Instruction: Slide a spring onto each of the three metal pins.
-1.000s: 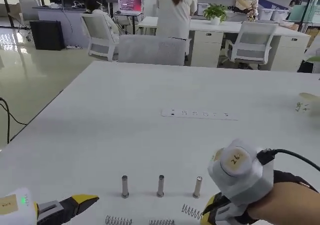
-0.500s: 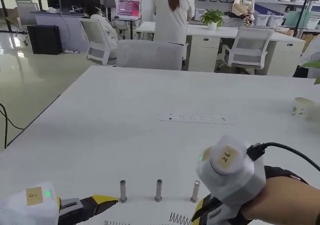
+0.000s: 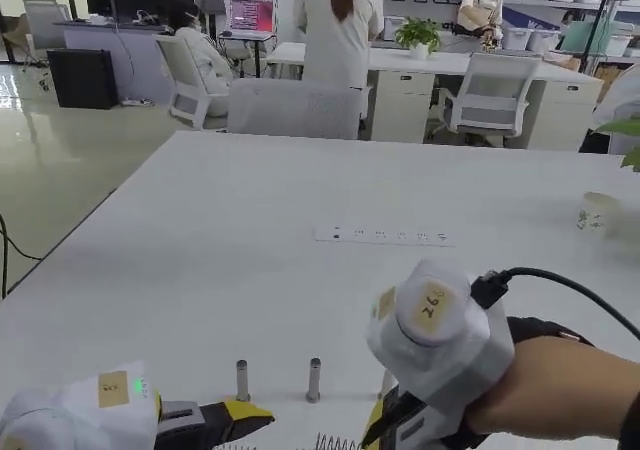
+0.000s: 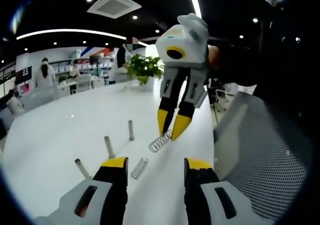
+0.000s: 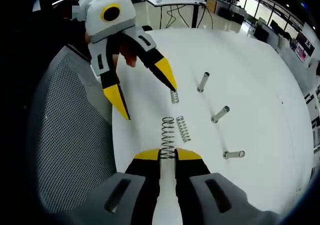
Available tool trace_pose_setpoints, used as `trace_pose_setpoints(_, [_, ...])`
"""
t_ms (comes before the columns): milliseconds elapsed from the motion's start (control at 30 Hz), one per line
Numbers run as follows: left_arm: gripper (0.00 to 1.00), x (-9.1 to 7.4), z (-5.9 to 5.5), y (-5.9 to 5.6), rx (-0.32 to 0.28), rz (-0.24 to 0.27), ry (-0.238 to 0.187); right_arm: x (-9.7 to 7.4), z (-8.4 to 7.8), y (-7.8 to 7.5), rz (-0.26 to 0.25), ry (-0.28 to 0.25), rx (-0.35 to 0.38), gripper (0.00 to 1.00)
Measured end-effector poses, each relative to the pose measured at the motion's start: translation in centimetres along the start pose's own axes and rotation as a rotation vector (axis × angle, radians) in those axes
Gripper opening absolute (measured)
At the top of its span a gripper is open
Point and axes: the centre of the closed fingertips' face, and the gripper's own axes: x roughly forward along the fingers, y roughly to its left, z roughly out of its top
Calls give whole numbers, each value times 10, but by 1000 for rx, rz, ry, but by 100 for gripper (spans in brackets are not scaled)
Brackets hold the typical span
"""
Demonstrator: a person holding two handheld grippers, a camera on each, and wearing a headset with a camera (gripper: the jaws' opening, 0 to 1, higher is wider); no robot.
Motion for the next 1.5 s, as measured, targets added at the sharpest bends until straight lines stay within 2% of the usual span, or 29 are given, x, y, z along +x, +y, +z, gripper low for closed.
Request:
trace_pose_setpoints(433, [29,13,3,-11,40,-62,13,0,3,9,59,36,-77,7])
trace_pose_setpoints(667, [19,17,2,-17,71,-91,19,0,-1,15,96,60,-110,7])
trace_pose_setpoints(1000, [9,19,-2,-28,117,-127,44,-1,-2,25,139,83,-137,7])
trace_pose_setpoints(1167, [4,20,-4,-30,149,-133,59,-2,-2,28,155,90,-149,7])
trace_pose_setpoints(1500, [3,21,-3,-29,164,-127,56,-11,3,25,158,59,-120,7])
